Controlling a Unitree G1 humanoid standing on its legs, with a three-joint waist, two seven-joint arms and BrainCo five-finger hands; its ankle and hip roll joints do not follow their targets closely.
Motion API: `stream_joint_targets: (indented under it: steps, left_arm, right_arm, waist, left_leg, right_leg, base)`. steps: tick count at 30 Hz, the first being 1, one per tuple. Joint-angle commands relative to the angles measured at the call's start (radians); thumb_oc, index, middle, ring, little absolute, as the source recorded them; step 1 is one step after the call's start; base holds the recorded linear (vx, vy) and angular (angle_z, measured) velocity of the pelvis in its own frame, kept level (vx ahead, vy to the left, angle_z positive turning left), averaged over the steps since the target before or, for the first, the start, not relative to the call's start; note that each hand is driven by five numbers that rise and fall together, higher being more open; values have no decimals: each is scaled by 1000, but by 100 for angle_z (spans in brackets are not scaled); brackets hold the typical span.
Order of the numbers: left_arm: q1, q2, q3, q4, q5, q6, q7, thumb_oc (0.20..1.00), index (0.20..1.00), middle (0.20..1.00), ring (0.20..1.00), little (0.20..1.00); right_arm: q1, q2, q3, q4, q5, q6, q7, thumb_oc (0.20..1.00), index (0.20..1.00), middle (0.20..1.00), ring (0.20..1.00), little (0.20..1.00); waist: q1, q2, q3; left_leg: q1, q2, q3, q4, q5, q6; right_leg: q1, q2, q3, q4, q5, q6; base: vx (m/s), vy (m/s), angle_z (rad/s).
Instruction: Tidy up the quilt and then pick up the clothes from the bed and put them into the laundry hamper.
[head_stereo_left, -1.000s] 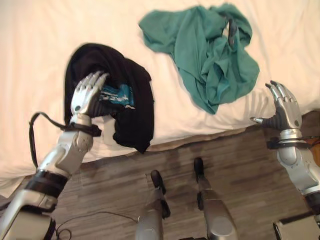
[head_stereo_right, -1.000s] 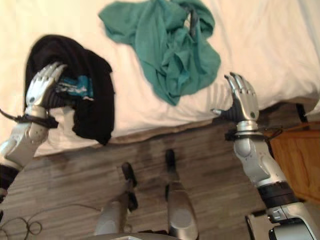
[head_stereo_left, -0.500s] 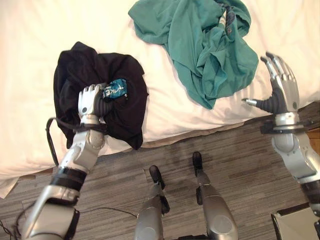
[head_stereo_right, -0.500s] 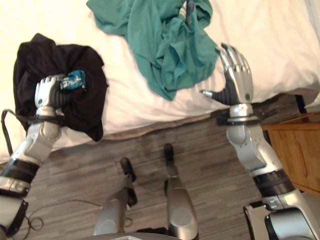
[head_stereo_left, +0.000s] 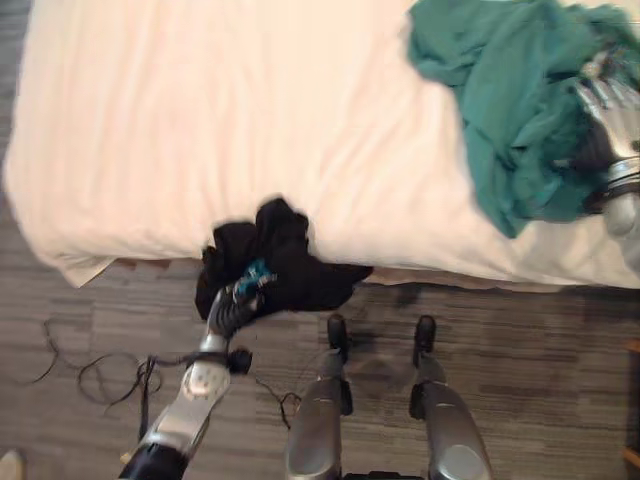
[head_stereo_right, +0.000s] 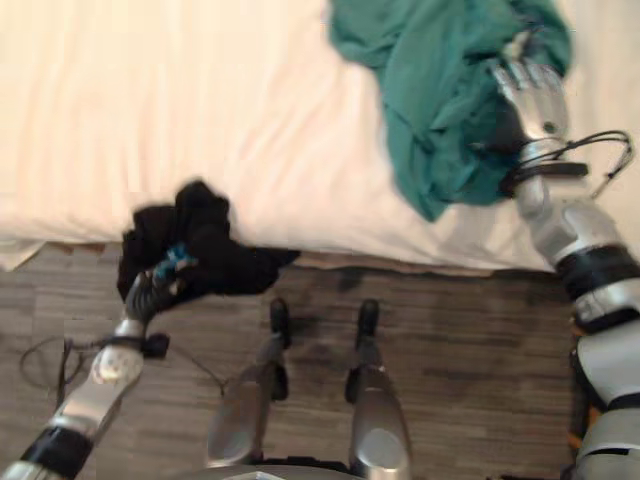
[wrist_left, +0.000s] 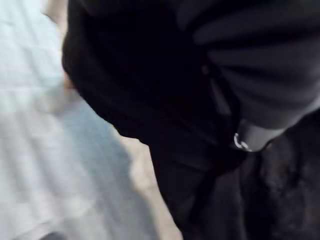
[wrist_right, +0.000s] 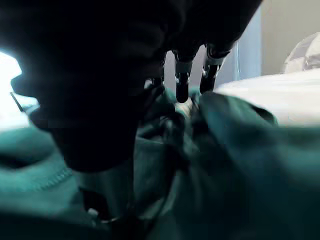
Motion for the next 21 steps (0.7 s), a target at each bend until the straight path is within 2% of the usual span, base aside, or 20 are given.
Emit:
stream_joint_targets:
  steps: [1,2,6,8,9,10,12,13,16,17,18,19,21]
  left_arm:
    - [9,52,-3,7,-102,-34,-37,200,200,200,200,200]
    - [20,45,-3,-13,-128,-35,-54,200,200,200,200,200]
    - [39,26,-5,-27,-122,-24,-79,200,200,200,200,200]
    - [17,-7,-18,-6,-103,-15,-74,200,200,200,200,200]
    - [-16,-43,-17,17,-78,2,-77,200,200,200,200,200]
    - [-17,-40,-21,18,-78,2,-77,200,200,200,200,200]
    - [-58,-53,-7,58,-41,28,-81,200,200,200,200,200]
    - [-73,-49,9,79,17,50,-78,200,200,200,200,200]
    - [-52,-78,44,95,32,86,-92,200,200,200,200,200]
    - [-51,-78,43,95,32,86,-92,200,200,200,200,200]
    - [-32,-106,59,105,24,97,-104,200,200,200,200,200]
    - [-31,-106,59,105,24,97,-104,200,200,200,200,200]
    - [-17,-146,56,118,31,113,-125,200,200,200,200,200]
  right_arm:
    - [-43,-44,41,41,84,14,57,1000,1000,1000,1000,1000]
    - [-6,-34,11,150,147,11,85,200,200,200,200,200]
    - [91,-5,-61,160,203,4,110,200,200,200,200,200]
    - [226,46,-167,90,277,-22,95,200,200,200,200,200]
    - [459,160,-338,-49,375,-53,84,200,200,200,200,200]
    - [469,161,-347,-54,374,-52,84,200,200,200,200,200]
    - [657,297,-475,-174,468,-80,104,200,200,200,200,200]
    - [799,444,-579,-210,590,-100,138,200,200,200,200,200]
    - [949,622,-677,-219,793,-121,217,200,200,200,200,200]
    - [950,623,-677,-220,794,-120,217,200,200,200,200,200]
    - [1023,712,-729,-209,944,-125,277,200,200,200,200,200]
    - [1023,712,-729,-209,944,-125,278,200,200,200,200,200]
    - [1110,787,-725,-190,1008,-110,343,200,200,200,200,200]
  waist:
    - [3,-31,-37]
    - [10,-17,-36]
    - [10,-14,-42]
    - [-1,-24,-49]
    - [-28,-48,-60]
    - [-23,-50,-60]
    - [-60,-83,-88]
    - [-92,-116,-126]
    - [-133,-156,-173]
    - [-132,-157,-174]
    - [-155,-179,-204]
    - [-154,-181,-206]
    - [-182,-212,-253]
  left_leg:
    - [-10,73,77,-4,-9,-135]
    - [-23,67,72,-4,-3,-137]
    - [-16,68,68,-4,-5,-137]
    - [6,72,73,-4,-13,-134]
    - [43,76,79,-4,-35,-126]
    - [44,76,80,-4,-36,-126]
    - [95,77,86,-4,-71,-109]
    - [147,73,102,-4,-102,-93]
    - [225,67,141,-4,-133,-72]
    - [223,67,142,-4,-130,-72]
    - [268,63,168,-4,-148,-67]
    - [265,63,169,-4,-145,-66]
    - [311,64,195,-4,-163,-64]
  right_leg:
    - [-25,-68,21,26,-125,89]
    - [-29,-68,13,19,-123,92]
    - [-15,-63,7,9,-132,92]
    - [8,-61,9,7,-139,94]
    - [39,-59,13,8,-146,95]
    - [41,-59,14,8,-146,95]
    - [80,-58,21,8,-152,96]
    - [114,-61,31,5,-151,101]
    - [155,-63,68,1,-144,113]
    - [152,-64,70,1,-142,112]
    - [174,-66,89,1,-137,120]
    - [171,-67,90,1,-135,120]
    - [199,-74,99,1,-124,134]
  base:
    - [-14,-29,44]
    - [-8,-7,28]
    - [3,11,18]
    - [26,43,12]
    - [37,37,8]
    - [68,49,12]
    - [164,66,5]
    - [238,153,-9]
    - [124,178,-43]
    - [71,197,-55]
    - [32,132,-49]
    - [46,260,-54]
    - [1,210,-41]
